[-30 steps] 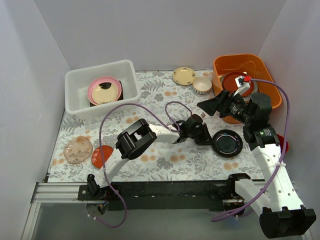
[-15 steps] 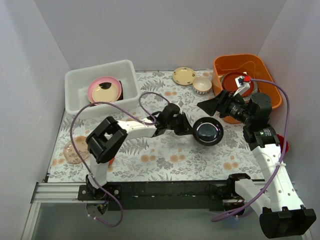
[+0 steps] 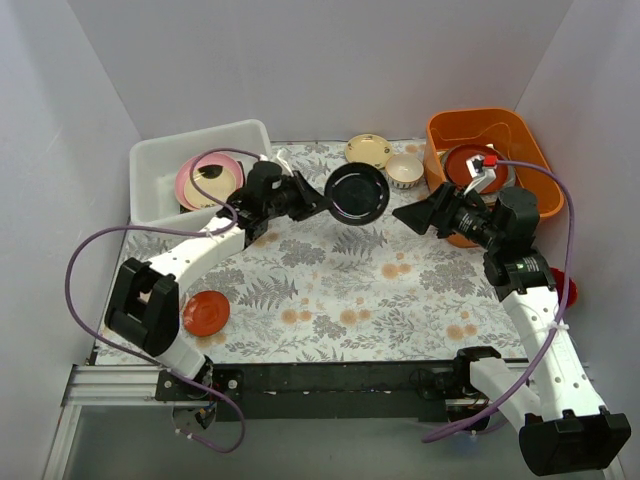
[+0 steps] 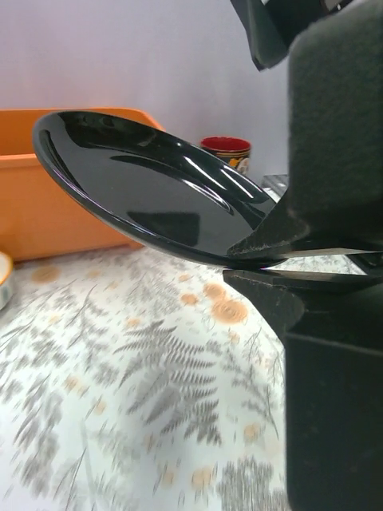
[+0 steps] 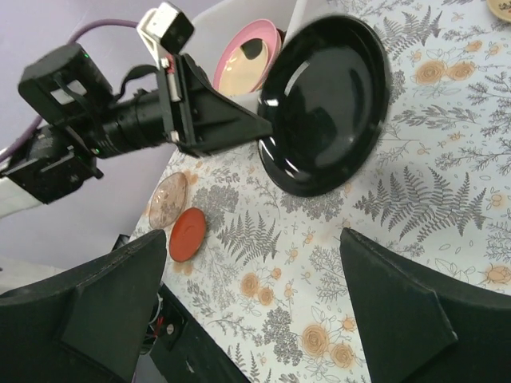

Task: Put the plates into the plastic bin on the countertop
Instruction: Place the plate in the plastic bin.

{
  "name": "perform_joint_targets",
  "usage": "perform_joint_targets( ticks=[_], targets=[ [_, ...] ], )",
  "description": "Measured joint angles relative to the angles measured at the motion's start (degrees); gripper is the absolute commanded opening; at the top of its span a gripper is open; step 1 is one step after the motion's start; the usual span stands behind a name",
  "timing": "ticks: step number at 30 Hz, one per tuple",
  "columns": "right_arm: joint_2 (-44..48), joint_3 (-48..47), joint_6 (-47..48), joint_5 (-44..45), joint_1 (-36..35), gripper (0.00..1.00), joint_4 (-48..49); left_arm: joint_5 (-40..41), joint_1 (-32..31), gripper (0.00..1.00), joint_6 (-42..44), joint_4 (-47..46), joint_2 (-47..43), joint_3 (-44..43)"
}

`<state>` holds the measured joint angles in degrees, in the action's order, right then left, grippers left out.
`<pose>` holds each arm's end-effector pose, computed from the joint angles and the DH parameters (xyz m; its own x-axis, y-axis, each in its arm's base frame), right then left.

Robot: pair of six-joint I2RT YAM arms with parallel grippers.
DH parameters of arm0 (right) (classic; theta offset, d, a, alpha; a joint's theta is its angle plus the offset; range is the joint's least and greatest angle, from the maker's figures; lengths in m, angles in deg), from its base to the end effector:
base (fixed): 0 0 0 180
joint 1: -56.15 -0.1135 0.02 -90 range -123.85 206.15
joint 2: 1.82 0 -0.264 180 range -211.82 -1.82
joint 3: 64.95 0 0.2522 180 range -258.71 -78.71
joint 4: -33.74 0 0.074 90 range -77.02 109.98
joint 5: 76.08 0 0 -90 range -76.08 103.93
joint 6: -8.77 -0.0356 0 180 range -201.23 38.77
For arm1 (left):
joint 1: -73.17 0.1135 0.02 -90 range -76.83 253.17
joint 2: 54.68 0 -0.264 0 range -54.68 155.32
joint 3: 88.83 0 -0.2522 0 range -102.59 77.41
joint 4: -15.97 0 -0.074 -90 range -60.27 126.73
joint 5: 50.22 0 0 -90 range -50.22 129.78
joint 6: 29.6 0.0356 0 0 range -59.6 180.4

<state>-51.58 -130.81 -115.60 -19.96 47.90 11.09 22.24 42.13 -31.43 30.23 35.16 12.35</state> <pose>0.1898 0.0476 0.3731 -0.4698 0.4055 -0.7841 -0.4870 0.6218 0.6133 0.3067 -0.1971 0.2832 -0.7131 -0.6831 0.1575 -0.3889 0.1985 -0.8997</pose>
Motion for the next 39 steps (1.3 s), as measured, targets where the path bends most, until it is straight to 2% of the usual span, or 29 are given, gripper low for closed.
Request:
perform_joint_targets(
  ticks=[8, 22, 29, 39],
  targets=[
    [-0.3, 2.5, -0.1, -0.7, 0.0, 0.97, 0.5, -1.0, 12.4, 0.0, 3.3, 6.2, -4.1, 0.0],
    [-3.3, 12.5, 0.8, -2.0, 0.0, 0.95, 3.9, -7.4, 35.8, 0.0, 6.5, 11.7, -4.3, -2.0],
    [-6.3, 13.8, 4.2, 0.7, -1.8, 0.95, 3.8, -9.0, 42.6, 0.0, 7.0, 12.6, -2.0, -6.4],
    [-13.0, 13.8, 6.7, 2.4, -4.8, 0.95, 4.0, -10.5, 46.6, 0.0, 7.4, 13.1, 4.4, -8.9]
  ],
)
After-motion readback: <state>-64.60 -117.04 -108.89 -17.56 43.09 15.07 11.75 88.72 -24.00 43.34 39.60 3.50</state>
